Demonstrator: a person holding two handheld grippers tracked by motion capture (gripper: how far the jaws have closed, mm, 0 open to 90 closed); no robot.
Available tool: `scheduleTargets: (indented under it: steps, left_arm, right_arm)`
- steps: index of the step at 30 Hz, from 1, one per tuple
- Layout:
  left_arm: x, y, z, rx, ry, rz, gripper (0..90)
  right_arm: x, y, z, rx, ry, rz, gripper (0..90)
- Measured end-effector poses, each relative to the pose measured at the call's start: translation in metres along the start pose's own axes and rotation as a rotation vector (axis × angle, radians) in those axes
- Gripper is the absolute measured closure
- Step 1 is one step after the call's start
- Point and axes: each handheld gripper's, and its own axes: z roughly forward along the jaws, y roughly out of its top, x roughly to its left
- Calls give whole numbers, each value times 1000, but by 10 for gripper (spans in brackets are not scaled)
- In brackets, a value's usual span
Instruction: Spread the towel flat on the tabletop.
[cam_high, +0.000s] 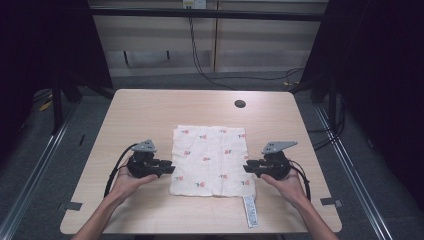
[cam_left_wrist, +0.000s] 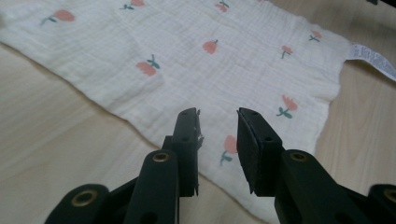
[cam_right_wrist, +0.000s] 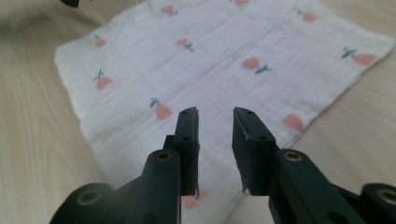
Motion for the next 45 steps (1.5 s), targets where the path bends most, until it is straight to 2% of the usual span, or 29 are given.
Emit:
scheduleTargets:
  steps: [1, 3, 4, 7, 9, 10, 14, 15, 17, 19, 22, 23, 25, 26, 27, 29, 30, 31, 32, 33, 34, 35, 36, 38, 39, 40, 41, 43, 45]
  left_arm:
    - [-1, -1, 8, 28, 12, 16, 692]
    - [-1, -1, 11, 35, 14, 21, 678]
    - [-2, -2, 17, 39, 5, 17, 660]
    - [-5, -2, 22, 58, 4, 25, 616]
    - [-11, -2, 27, 81, 8, 67, 608]
    - [-11, -2, 29, 78, 4, 65, 596]
    - [-12, -4, 30, 92, 14, 60, 569]
    - [-12, -8, 30, 98, 4, 58, 564]
    - [-14, -9, 29, 104, 8, 68, 563]
    - [-14, -10, 25, 92, 15, 63, 562]
    - [-13, -12, 26, 97, 23, 70, 571]
    - [-15, -12, 27, 100, 31, 75, 571]
    - [-18, -12, 27, 103, -7, 65, 571]
    - [-18, -12, 27, 103, -7, 65, 570]
    - [-22, -14, 28, 101, -4, 81, 576]
    - [-23, -14, 27, 102, -4, 92, 618]
    - [-24, -15, 27, 102, 4, 91, 618]
    - [-26, -16, 27, 99, 24, 116, 661]
    - [-26, -16, 27, 99, 24, 116, 677]
    - [-30, -17, 26, 107, 45, 139, 689]
    - [-30, -17, 26, 107, 45, 139, 695]
    - [-33, -18, 25, 115, 34, 143, 699]
    - [-34, -20, 24, 120, 13, 132, 697]
    - [-36, -21, 22, 127, 13, 142, 728]
    - [-40, -23, 21, 114, 34, 147, 747]
    - [-40, -23, 21, 114, 34, 147, 755]
    - [-42, -23, 20, 134, 49, 167, 772]
    - [-42, -23, 20, 143, 44, 167, 815]
    - [-42, -23, 19, 146, 36, 162, 871]
  right_arm:
    - [3, -6, 5, 27, -1, -6, 668]
    - [3, -10, 7, 31, -10, -7, 658]
    - [0, -15, 13, 22, -9, 17, 633]
    - [-3, -19, 18, 42, -28, 12, 591]
    - [-5, -20, 18, 36, -38, 9, 582]
    - [-6, -20, 19, 35, -37, 7, 579]
    - [-7, -22, 23, 46, -59, -5, 560]
    - [-7, -22, 23, 48, -68, -7, 552]
    - [-7, -22, 24, 46, -73, -6, 546]
    - [-9, -20, 25, 25, -85, 2, 552]
    - [-8, -20, 27, 38, -86, -7, 560]
    - [-7, -22, 29, 53, -101, -29, 565]
    - [-6, -22, 30, 51, -106, -33, 584]
    - [-6, -22, 30, 51, -106, -33, 584]
    - [-5, -22, 30, 56, -132, -41, 620]
    - [-6, -22, 30, 52, -135, -33, 651]
    - [-6, -22, 30, 52, -135, -33, 651]
    - [-7, -22, 28, 63, -143, -19, 694]
    - [-7, -22, 28, 63, -143, -19, 694]
    - [-7, -22, 27, 68, -153, -13, 742]
    - [-7, -22, 27, 68, -153, -13, 742]
    - [-9, -22, 26, 72, -154, -5, 786]
    - [-11, -23, 26, 63, -143, -9, 804]
    - [-12, -24, 24, 66, -134, 13, 820]
    - [-12, -24, 23, 71, -126, 21, 838]
    - [-11, -24, 22, 78, -119, 21, 847]
    - [-10, -25, 21, 81, -116, 17, 855]
    - [-7, -26, 20, 87, -100, 5, 863]
    - [-5, -27, 18, 90, -81, 14, 871]
